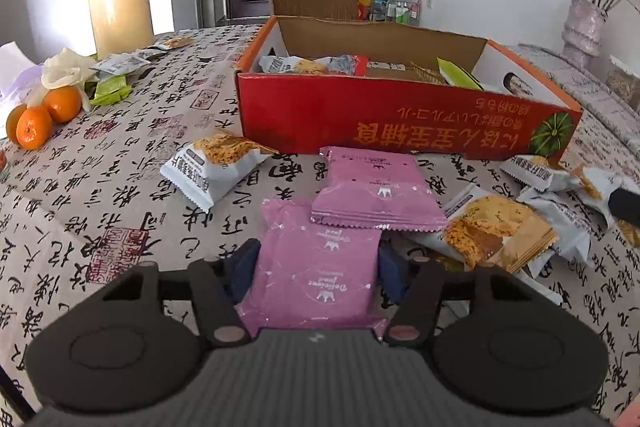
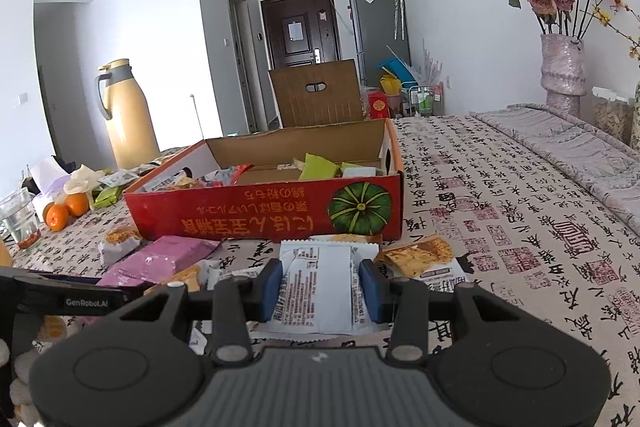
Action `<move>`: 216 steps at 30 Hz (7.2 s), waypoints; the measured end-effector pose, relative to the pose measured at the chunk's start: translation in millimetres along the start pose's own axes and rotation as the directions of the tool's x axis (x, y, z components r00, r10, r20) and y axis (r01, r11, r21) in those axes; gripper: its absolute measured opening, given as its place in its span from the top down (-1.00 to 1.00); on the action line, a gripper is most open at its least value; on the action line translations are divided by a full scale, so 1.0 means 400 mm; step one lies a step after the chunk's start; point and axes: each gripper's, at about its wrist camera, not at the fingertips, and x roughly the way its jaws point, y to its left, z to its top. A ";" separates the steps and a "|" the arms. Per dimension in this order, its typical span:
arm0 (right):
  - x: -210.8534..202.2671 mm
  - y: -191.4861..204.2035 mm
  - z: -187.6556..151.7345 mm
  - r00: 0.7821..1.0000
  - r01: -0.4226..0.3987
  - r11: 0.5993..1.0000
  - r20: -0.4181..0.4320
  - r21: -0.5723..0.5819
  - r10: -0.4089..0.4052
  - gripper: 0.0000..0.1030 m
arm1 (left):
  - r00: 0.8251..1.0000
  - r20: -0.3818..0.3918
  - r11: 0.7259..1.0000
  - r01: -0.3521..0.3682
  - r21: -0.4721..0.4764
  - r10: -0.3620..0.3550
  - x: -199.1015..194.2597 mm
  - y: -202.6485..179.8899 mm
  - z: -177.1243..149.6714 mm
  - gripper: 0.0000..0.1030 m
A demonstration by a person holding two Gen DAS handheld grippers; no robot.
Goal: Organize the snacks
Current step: 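Grasp a white wrapped packet with the right tool while the left tool grasps a pink packet, then carry both packets into the cardboard box and open both tools, then lift both open tools out of the box, then move both open tools toward the loose packets beside the box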
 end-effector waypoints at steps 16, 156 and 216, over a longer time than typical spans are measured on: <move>0.009 0.011 0.007 1.000 -0.030 1.000 0.004 -0.008 0.030 0.20 | 0.999 0.054 1.000 0.001 -0.001 -0.001 -0.072 0.007 -0.011 -0.20; 0.067 -0.033 0.054 0.999 0.038 0.999 0.007 -0.024 -0.038 -1.00 | 0.966 0.251 0.996 -0.040 -0.083 0.060 -0.083 0.042 0.043 -1.00; 0.180 -0.146 0.043 0.975 0.194 0.980 -0.103 -0.033 -0.196 0.22 | 0.971 0.238 0.997 -0.005 -0.082 0.025 -0.028 0.039 0.000 -1.00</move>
